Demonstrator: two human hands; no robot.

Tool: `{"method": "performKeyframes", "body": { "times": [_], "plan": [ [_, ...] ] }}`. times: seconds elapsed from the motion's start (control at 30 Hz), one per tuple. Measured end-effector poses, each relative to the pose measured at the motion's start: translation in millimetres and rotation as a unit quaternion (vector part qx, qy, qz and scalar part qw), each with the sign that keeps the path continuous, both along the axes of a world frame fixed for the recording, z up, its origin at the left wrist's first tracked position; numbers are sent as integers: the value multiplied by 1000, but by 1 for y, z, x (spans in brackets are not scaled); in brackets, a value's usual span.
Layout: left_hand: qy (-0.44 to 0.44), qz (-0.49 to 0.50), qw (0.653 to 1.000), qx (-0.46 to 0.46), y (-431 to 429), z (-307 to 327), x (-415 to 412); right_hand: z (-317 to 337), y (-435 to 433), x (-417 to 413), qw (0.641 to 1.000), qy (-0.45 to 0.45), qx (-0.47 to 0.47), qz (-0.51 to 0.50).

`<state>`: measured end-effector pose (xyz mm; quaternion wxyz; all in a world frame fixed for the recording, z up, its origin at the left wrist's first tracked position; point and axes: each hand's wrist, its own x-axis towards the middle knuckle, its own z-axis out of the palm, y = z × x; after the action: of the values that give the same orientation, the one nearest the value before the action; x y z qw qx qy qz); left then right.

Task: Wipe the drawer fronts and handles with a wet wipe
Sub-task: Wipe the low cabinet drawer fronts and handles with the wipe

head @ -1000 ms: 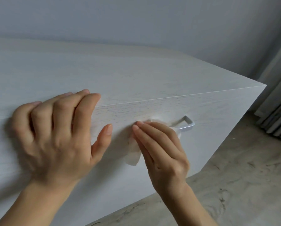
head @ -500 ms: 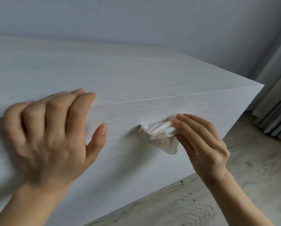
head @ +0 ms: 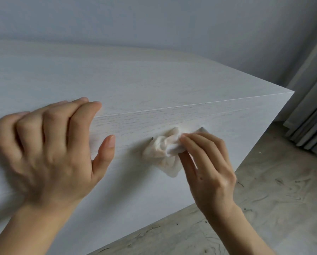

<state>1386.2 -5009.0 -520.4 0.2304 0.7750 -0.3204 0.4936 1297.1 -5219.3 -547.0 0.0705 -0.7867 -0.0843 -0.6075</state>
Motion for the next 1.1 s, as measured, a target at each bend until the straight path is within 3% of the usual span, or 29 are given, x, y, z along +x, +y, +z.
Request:
{"method": "performKeyframes", "body": {
  "times": [0.33,0.5,0.63,0.77,0.93,1.1],
  "plan": [
    [-24,30,999,7,3,2,-5,6,34,6,998,0,-8,61],
    [-28,108,993,41,2,1,-22,17,31,-7,994,46,40,91],
    [97,110,985,93,4,14,-46,41,30,-17,984,99,126,75],
    [240,79,952,174,17,42,-62,81,46,-17,963,167,199,75],
    [352,105,895,253,49,152,-55,191,62,-19,917,295,251,98],
    [408,175,850,283,106,361,-46,380,80,-10,864,420,258,104]
  ]
}}
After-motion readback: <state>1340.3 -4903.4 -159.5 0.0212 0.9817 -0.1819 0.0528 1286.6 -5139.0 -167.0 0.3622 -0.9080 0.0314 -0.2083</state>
